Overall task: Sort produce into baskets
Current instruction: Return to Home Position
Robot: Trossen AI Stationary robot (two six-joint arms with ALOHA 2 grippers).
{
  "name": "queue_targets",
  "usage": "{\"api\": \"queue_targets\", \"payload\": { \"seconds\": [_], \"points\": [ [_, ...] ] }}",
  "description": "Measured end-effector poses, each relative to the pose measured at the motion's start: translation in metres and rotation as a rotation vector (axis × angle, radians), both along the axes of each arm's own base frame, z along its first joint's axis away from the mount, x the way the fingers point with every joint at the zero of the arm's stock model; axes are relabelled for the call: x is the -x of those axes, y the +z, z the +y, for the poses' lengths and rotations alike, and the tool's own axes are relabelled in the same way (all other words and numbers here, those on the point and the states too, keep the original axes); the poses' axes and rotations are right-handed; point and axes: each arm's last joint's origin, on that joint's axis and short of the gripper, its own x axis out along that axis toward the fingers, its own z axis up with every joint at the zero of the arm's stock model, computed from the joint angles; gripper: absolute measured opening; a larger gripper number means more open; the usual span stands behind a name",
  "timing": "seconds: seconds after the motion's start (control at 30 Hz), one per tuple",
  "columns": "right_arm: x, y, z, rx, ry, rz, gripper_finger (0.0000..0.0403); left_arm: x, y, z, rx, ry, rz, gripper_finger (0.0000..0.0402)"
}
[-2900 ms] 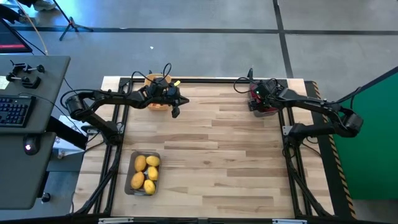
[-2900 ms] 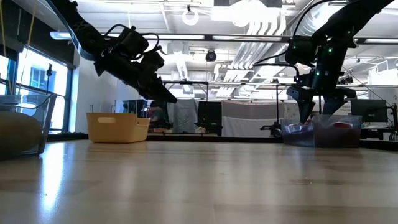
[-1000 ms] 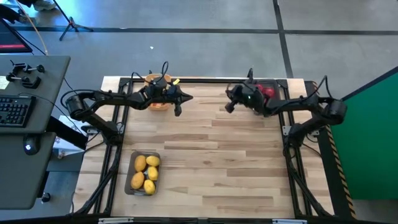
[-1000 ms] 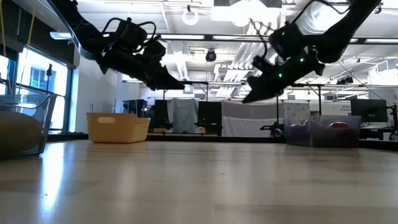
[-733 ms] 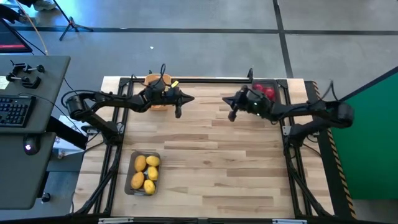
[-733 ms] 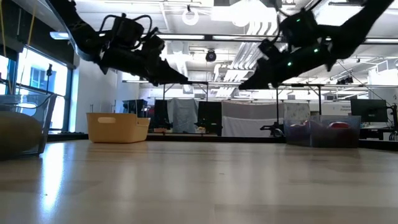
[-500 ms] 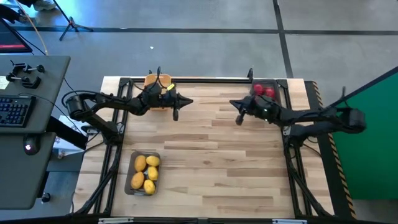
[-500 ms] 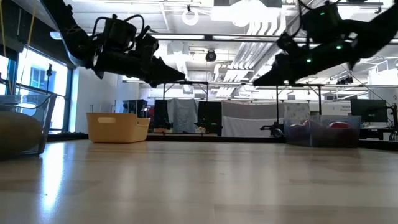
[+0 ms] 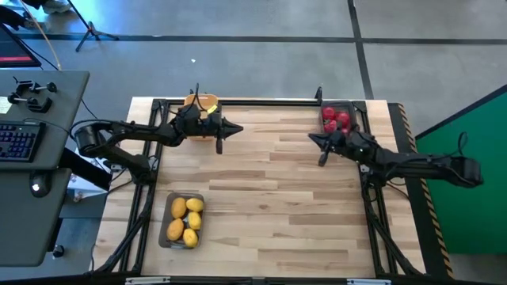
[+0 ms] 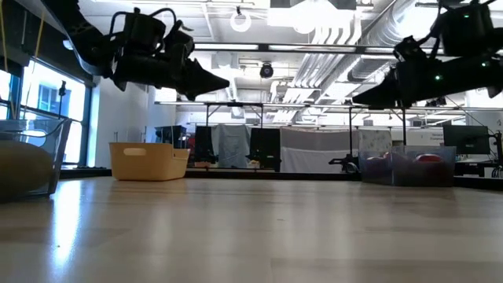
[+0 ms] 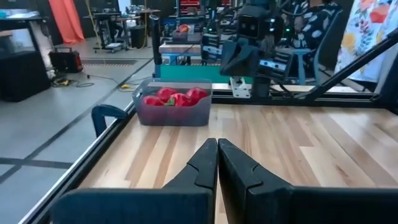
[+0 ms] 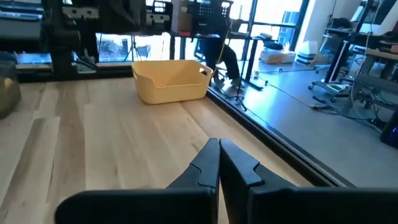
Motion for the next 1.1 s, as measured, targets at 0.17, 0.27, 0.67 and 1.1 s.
{"api": "queue_targets", "payload": {
  "seconds": [0.17, 0.27, 0.67, 1.1],
  "points": [
    [0.010, -0.002, 0.003, 0.024, -0.031, -0.036, 0.0000, -0.003, 0.000, -0.004, -0.014, 0.028, 0.003, 0.0000],
    [0.014, -0.002, 0.004, 0.025, -0.034, -0.024, 0.0000, -0.003, 0.000, -0.006, 0.007, 0.001, -0.002, 0.0000],
    [0.029, 0.003, 0.010, 0.025, -0.004, -0.054, 0.0000, 0.009, -0.016, -0.016, 0.039, 0.016, -0.025, 0.0000],
    [0.041, 0.005, 0.015, 0.026, 0.001, -0.078, 0.0000, 0.069, -0.038, -0.055, 0.094, 0.180, -0.114, 0.0000]
  ]
}}
